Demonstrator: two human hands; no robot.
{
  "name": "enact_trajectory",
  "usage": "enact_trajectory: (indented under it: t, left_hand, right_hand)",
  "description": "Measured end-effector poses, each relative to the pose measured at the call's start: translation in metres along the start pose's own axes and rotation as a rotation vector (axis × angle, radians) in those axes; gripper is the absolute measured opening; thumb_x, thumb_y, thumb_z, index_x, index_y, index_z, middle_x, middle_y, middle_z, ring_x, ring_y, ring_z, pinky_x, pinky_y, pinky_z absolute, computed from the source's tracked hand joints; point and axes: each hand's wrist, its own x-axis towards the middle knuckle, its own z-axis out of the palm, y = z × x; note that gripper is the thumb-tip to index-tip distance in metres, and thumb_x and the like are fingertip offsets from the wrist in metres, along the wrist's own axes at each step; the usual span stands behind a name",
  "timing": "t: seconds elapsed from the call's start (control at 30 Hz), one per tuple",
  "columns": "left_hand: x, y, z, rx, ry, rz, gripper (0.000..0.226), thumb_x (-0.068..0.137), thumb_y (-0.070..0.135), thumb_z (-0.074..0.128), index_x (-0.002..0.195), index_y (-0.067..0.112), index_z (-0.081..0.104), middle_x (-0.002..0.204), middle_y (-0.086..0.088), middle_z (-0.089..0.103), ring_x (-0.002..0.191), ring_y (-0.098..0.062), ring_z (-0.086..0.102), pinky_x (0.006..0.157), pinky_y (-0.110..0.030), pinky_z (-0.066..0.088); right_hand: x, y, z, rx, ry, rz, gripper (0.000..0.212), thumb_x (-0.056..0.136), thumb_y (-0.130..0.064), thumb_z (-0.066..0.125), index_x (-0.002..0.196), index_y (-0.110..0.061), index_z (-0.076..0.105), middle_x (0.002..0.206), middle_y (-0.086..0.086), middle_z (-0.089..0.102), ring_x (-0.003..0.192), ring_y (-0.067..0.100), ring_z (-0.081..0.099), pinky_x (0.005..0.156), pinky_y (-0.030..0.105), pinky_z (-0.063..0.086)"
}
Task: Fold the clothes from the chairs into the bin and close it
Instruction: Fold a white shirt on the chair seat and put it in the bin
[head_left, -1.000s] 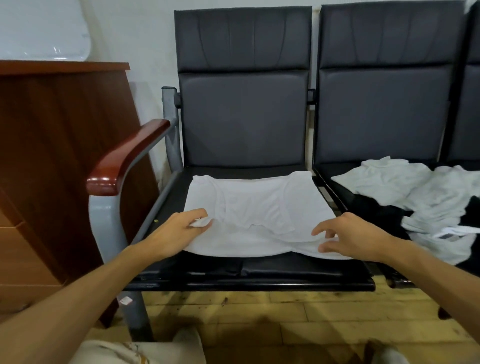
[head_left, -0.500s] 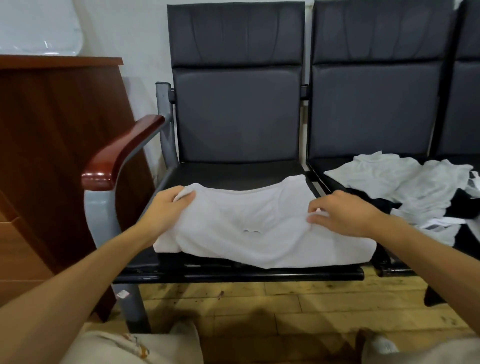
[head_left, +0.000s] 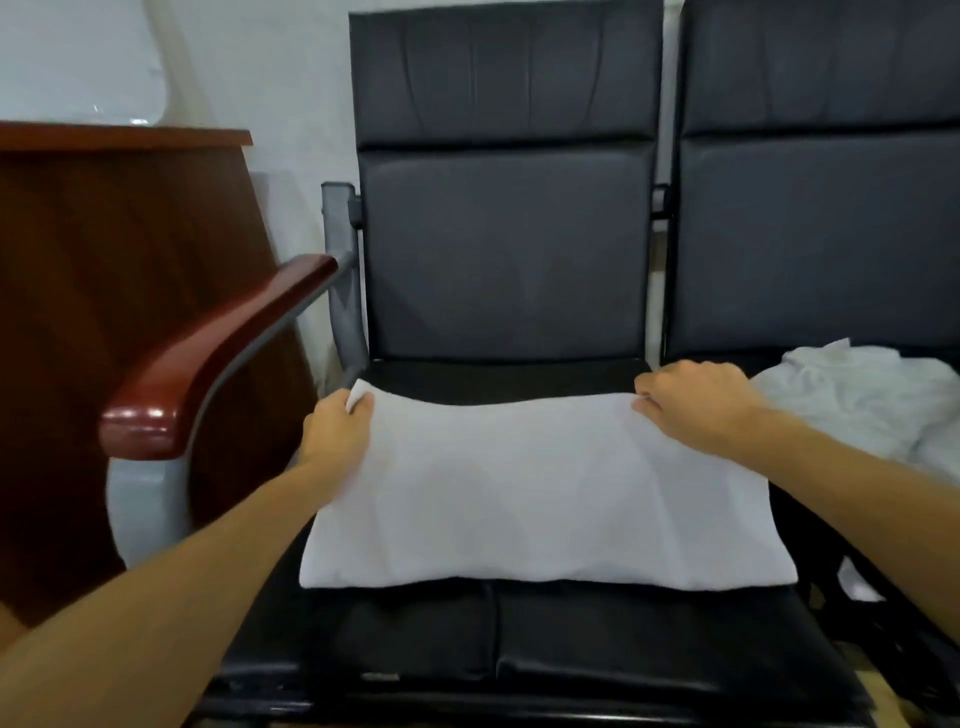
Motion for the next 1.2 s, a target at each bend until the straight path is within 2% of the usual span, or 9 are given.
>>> enact_trajectory:
  t: [0.2, 0.37, 0.47, 0.57, 0.67, 0.83, 0.93, 1.07, 1.2]
  left_hand:
    - [0.027, -0.006, 0.031, 0.085, -0.073, -0.038, 0.032, 0.104, 0.027, 0.037, 0.121, 0.006, 0.055, 0.109, -0.014, 0.061, 0.086, -0.024, 0.058, 0.072, -0.035, 0.047]
    - [0.052, -0.015, 0.042, 0.314, -0.131, 0.053, 0.031, 0.104, 0.024, 0.036, 0.102, 0.0, 0.057, 0.092, -0.015, 0.06, 0.086, -0.031, 0.06, 0.076, -0.043, 0.051]
    - [0.058, -0.018, 0.044, 0.359, -0.105, 0.083, 0.028, 0.103, 0.02, 0.038, 0.108, 0.0, 0.057, 0.091, -0.012, 0.06, 0.085, -0.029, 0.062, 0.071, -0.04, 0.052]
    - [0.057, -0.021, 0.043, 0.396, -0.083, 0.113, 0.026, 0.102, 0.012, 0.042, 0.121, 0.001, 0.054, 0.11, -0.016, 0.06, 0.102, -0.03, 0.06, 0.083, -0.036, 0.05]
    - [0.051, -0.022, 0.041, 0.37, -0.092, 0.098, 0.038, 0.098, 0.005, 0.049, 0.136, 0.006, 0.043, 0.133, -0.014, 0.05, 0.118, -0.027, 0.053, 0.09, -0.029, 0.045]
    - [0.029, -0.014, 0.036, 0.387, -0.079, 0.193, 0.056, 0.092, 0.004, 0.057, 0.144, 0.012, 0.036, 0.149, -0.007, 0.034, 0.132, -0.025, 0.041, 0.104, -0.032, 0.039]
    - [-0.001, -0.007, 0.039, 0.554, -0.292, 0.311, 0.055, 0.093, 0.011, 0.054, 0.145, 0.015, 0.037, 0.157, -0.004, 0.021, 0.144, -0.023, 0.023, 0.115, -0.033, 0.024]
    - [-0.05, -0.009, 0.039, 0.834, -0.732, 0.391, 0.06, 0.101, 0.024, 0.038, 0.154, 0.017, 0.013, 0.162, -0.002, -0.004, 0.149, -0.022, -0.002, 0.12, -0.034, 0.006]
    - [-0.08, -0.025, 0.027, 0.903, -0.883, 0.332, 0.052, 0.106, 0.031, 0.015, 0.155, 0.021, 0.003, 0.163, 0.0, -0.007, 0.149, -0.02, -0.006, 0.122, -0.038, 0.001]
  right_hand:
    - [0.037, -0.001, 0.032, -0.021, -0.035, -0.072, 0.026, 0.103, -0.039, 0.032, 0.109, -0.023, 0.052, 0.1, -0.001, 0.06, 0.086, 0.022, 0.059, 0.068, 0.033, 0.043]
    - [0.06, -0.001, 0.054, -0.078, -0.016, -0.158, 0.024, 0.104, -0.039, 0.028, 0.11, -0.024, 0.046, 0.095, -0.005, 0.061, 0.072, 0.019, 0.051, 0.065, 0.032, 0.044]
    - [0.069, -0.002, 0.071, -0.119, -0.056, -0.155, 0.027, 0.104, -0.04, 0.025, 0.114, -0.025, 0.045, 0.101, -0.006, 0.058, 0.079, 0.019, 0.057, 0.065, 0.031, 0.045]
    - [0.072, -0.006, 0.086, -0.132, -0.078, -0.143, 0.03, 0.102, -0.041, 0.031, 0.123, -0.024, 0.044, 0.113, -0.003, 0.055, 0.101, 0.018, 0.058, 0.08, 0.032, 0.049]
    - [0.067, -0.009, 0.091, -0.182, -0.078, -0.133, 0.036, 0.102, -0.037, 0.037, 0.134, -0.022, 0.041, 0.127, -0.001, 0.051, 0.117, 0.018, 0.05, 0.101, 0.033, 0.039]
    - [0.038, -0.024, 0.07, -0.051, -0.057, -0.15, 0.039, 0.1, -0.038, 0.04, 0.136, -0.022, 0.041, 0.132, 0.0, 0.047, 0.119, 0.019, 0.047, 0.101, 0.033, 0.039]
    - [0.009, -0.041, 0.059, 0.125, -0.17, -0.175, 0.047, 0.101, -0.042, 0.037, 0.144, -0.021, 0.034, 0.143, 0.002, 0.037, 0.129, 0.021, 0.041, 0.105, 0.035, 0.036]
    - [-0.028, -0.06, 0.049, 0.355, -0.531, -0.175, 0.065, 0.1, -0.053, 0.032, 0.154, -0.021, 0.013, 0.162, -0.001, 0.005, 0.148, 0.02, 0.009, 0.119, 0.038, 0.015]
    - [-0.056, -0.062, 0.034, 0.403, -0.741, -0.204, 0.064, 0.103, -0.049, 0.028, 0.155, -0.019, 0.007, 0.163, -0.001, -0.004, 0.15, 0.016, -0.001, 0.12, 0.032, 0.001]
